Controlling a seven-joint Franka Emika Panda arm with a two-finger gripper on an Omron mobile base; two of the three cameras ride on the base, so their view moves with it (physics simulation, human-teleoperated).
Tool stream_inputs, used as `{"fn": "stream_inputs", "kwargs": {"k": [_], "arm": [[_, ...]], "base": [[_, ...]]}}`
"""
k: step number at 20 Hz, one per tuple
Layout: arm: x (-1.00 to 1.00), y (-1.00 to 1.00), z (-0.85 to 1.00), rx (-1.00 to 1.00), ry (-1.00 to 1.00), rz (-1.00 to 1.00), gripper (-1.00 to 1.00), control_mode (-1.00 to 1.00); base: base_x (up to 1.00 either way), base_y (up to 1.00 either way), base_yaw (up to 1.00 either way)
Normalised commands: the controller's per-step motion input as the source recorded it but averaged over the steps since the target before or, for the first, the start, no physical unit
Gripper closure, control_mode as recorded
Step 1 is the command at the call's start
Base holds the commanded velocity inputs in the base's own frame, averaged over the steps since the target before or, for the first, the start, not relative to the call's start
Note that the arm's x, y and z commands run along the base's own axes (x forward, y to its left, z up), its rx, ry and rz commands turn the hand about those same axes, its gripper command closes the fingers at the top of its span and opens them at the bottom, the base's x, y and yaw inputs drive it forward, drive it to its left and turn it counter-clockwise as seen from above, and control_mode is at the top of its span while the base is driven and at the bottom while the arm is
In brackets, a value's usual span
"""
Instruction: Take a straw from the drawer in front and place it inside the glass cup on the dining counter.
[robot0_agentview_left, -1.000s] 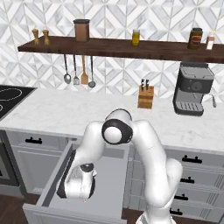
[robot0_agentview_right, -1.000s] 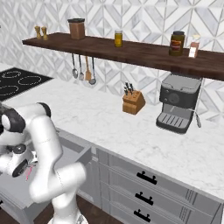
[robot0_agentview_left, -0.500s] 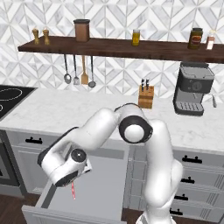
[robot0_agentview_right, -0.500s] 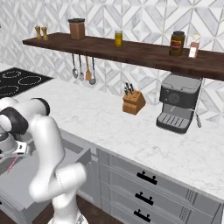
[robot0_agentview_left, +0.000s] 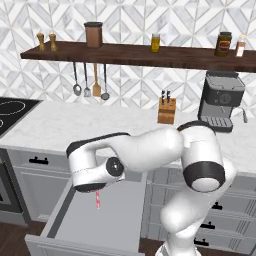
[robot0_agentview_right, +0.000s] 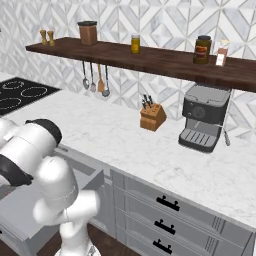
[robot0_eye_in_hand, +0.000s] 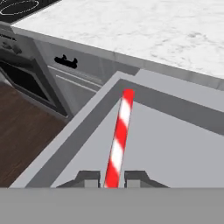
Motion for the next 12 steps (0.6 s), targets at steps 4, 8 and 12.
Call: {"fn": "stream_inputs", "kwargs": {"k": [4, 8, 12], "arm": [[0.0, -0.76, 1.0, 0.19, -0.24, 0.0, 1.0, -1.0], [0.0, -0.82, 1.0, 0.23, -0.13, 0.1, 1.0, -1.0], [0.03, -0.9, 1.0, 0.3, -0.11, 0.16, 1.0, -1.0]], "base": [[0.0, 0.0, 0.0], [0.0, 0.0, 0.0], [0.0, 0.0, 0.0]]}}
